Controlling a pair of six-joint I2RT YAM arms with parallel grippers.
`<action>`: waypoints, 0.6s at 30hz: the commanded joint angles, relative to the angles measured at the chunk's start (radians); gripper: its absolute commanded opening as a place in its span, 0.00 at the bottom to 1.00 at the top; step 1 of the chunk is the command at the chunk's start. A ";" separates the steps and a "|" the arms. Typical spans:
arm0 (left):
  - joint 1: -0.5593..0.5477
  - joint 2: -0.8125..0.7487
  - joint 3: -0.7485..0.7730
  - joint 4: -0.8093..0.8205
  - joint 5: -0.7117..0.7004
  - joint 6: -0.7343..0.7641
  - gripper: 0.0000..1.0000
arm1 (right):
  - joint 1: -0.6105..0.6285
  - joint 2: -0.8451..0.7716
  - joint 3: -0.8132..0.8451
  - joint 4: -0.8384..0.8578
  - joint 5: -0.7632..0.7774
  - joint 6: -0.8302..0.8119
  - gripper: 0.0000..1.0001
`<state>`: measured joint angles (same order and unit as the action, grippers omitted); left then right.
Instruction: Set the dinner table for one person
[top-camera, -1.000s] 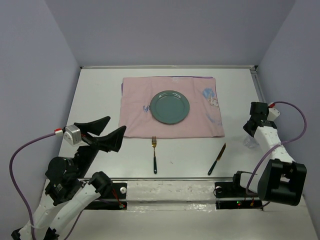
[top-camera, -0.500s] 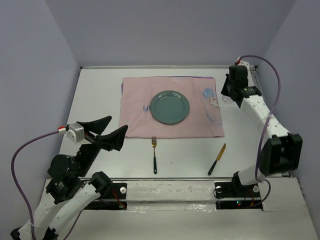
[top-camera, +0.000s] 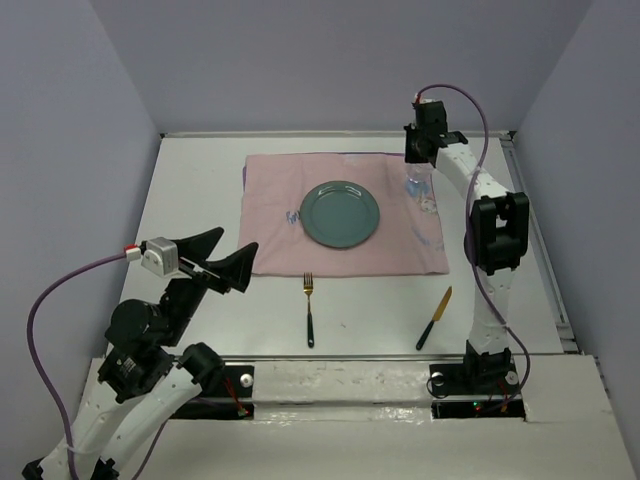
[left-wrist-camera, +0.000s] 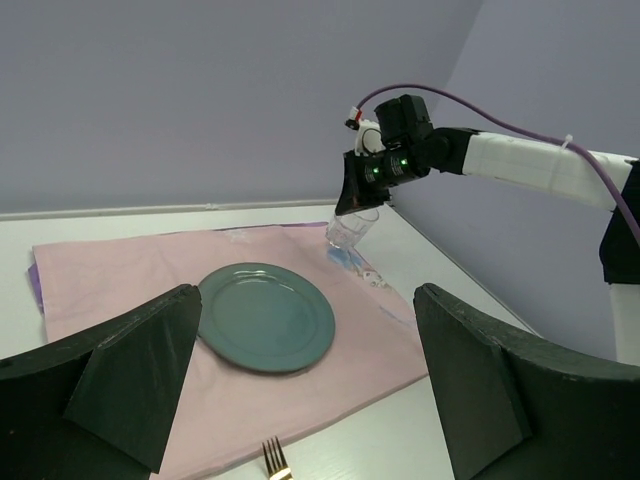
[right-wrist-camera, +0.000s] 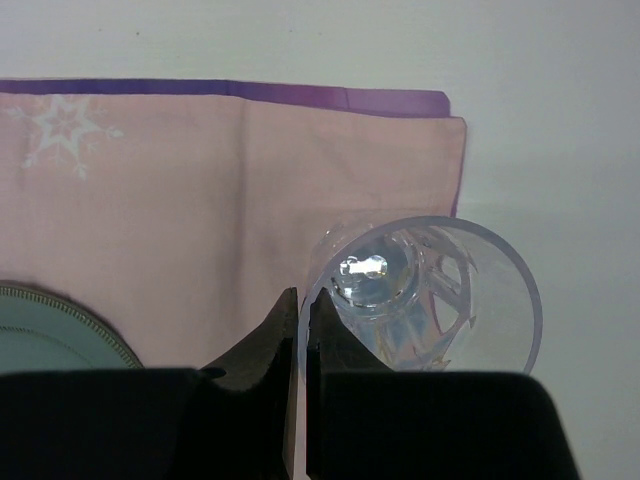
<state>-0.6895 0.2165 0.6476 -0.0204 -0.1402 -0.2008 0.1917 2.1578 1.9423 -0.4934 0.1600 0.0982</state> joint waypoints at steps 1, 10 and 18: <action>0.016 0.023 0.029 0.034 -0.004 0.023 0.99 | 0.029 0.051 0.144 -0.034 -0.034 -0.060 0.00; 0.033 0.034 0.029 0.037 0.002 0.024 0.99 | 0.029 0.165 0.207 -0.066 0.022 -0.086 0.00; 0.042 0.040 0.027 0.037 0.004 0.023 0.99 | 0.029 0.183 0.236 -0.085 0.070 -0.121 0.28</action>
<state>-0.6586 0.2379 0.6476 -0.0200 -0.1394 -0.1982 0.2203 2.3417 2.1201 -0.5678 0.1951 0.0109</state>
